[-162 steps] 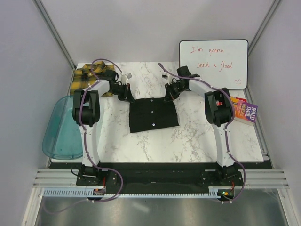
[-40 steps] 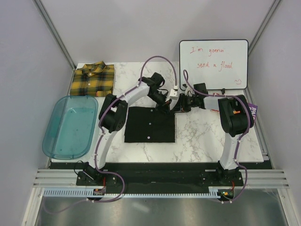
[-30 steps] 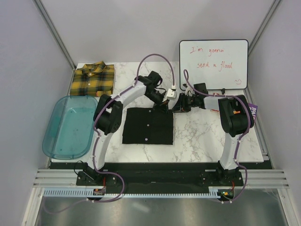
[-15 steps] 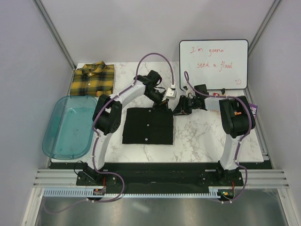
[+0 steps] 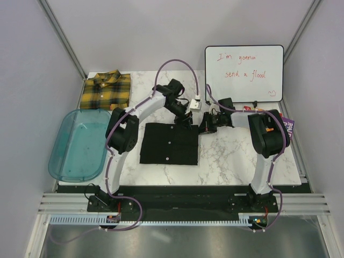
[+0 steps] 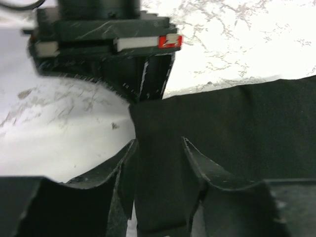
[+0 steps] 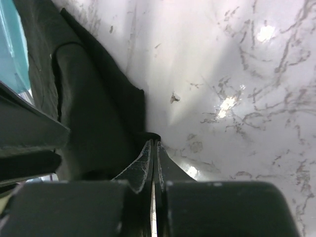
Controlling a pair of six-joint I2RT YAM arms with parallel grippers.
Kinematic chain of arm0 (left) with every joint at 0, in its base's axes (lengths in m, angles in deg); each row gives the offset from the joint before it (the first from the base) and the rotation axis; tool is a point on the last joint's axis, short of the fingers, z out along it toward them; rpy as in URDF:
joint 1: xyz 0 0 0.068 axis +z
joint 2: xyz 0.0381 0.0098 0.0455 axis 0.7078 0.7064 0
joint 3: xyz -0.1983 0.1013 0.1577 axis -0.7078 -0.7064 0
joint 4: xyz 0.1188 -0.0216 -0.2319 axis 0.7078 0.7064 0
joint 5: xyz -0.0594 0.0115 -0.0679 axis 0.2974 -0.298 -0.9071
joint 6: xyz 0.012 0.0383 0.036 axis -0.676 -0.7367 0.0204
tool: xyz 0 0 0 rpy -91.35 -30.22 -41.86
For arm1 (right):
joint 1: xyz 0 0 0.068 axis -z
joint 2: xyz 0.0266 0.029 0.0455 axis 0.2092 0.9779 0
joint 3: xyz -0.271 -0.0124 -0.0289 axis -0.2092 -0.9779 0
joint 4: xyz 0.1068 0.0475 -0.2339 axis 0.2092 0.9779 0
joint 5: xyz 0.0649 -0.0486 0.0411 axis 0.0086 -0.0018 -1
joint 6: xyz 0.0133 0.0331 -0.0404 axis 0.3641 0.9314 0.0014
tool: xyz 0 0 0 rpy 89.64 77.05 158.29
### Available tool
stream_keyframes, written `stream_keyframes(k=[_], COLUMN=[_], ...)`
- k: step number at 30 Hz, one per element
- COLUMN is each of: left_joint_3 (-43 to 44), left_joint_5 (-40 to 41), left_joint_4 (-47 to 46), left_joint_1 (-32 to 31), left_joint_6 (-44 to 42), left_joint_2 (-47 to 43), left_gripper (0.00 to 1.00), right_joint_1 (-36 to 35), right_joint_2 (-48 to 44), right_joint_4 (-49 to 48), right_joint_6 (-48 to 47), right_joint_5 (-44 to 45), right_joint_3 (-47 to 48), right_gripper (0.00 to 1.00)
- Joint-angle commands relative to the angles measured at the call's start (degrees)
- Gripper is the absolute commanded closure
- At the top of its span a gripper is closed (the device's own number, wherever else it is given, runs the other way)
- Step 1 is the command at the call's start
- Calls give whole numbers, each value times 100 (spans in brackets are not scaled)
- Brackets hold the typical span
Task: Fold and stack the long sleeve shirts
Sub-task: Fold the shirt
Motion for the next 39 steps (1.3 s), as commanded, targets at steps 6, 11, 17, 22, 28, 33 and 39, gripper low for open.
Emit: stream_keyframes(k=[6, 11, 17, 22, 28, 33, 39], left_joint_3=[-463, -984, -1476, -1582, -1591, -1723, -1679], left_joint_5=[119, 224, 339, 540, 822, 770, 743], left_joint_4=[20, 125, -23, -358, -455, -359, -148], left_joint_1=[1472, 2377, 2651, 2678, 2678, 2678, 2678], left_joint_6=[1951, 2785, 2910, 2998, 2919, 2813, 2769], left_joint_2=[-846, -970, -856, -671, -557, -539, -469], left_gripper=[42, 33, 27, 28, 28, 28, 56], right_joint_1=[-15, -15, -15, -15, -15, -15, -15], right_joint_2=[72, 116, 151, 134, 178, 152, 178], right_joint_4=[-22, -5, -5, 4, 13, 21, 21], right_joint_6=[-342, -606, -659, -686, -703, -729, -729], right_joint_5=[334, 483, 501, 536, 527, 545, 580], right_joint_3=[58, 190, 234, 234, 234, 225, 234], right_gripper=[100, 100, 100, 100, 100, 100, 100])
